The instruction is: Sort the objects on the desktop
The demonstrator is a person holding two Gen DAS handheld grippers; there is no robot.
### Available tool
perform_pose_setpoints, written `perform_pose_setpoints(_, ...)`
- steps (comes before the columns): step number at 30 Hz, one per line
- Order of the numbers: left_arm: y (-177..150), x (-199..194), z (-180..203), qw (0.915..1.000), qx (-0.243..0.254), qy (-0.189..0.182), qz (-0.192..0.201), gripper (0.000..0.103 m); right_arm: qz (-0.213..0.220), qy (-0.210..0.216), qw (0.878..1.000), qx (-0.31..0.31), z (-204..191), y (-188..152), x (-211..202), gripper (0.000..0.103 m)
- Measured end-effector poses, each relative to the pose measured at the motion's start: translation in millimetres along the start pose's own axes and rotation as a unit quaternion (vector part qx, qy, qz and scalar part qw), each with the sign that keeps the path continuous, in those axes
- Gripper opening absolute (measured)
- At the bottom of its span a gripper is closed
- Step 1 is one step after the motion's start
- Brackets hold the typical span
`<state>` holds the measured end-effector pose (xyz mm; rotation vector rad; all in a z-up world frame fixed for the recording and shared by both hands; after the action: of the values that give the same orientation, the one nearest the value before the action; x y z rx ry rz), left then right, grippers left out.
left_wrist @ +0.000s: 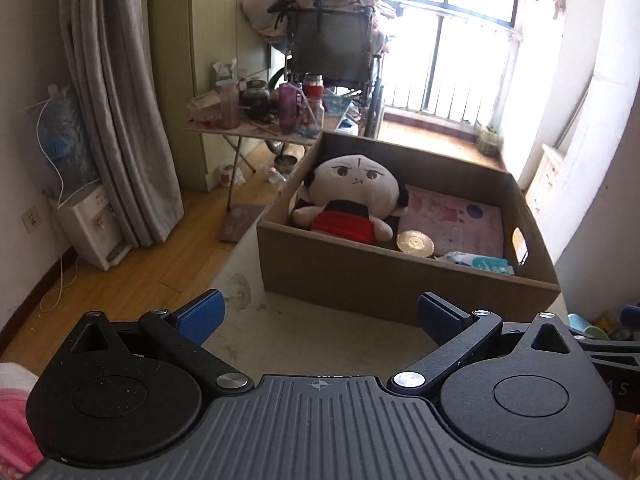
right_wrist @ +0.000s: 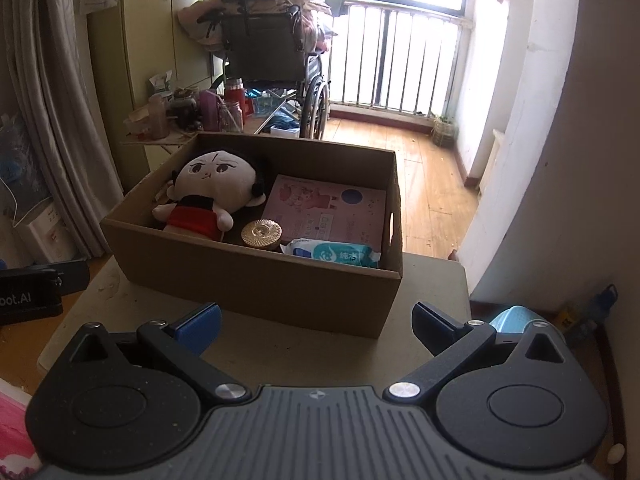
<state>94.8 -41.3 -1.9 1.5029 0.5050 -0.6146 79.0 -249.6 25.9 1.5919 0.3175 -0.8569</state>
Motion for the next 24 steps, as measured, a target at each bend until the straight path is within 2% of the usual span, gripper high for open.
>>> perform_pose_setpoints(24,-8,7,19,0.9994,0.022,-0.011,-0.022,0.103,-0.016,-0.016,1.000,0.009,13,-5,9,0.103)
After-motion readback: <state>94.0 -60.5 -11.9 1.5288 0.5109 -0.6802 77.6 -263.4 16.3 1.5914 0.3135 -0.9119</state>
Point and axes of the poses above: each gripper's, at about its wrist camera, not at the fingertips, and x roughly the way its jaws point, z to its right, y to its top, the point moved 6 cm from there along x, roughly the way its jaws point, and after that the axes turned 2 degrees about y, right-handed, at the moved point
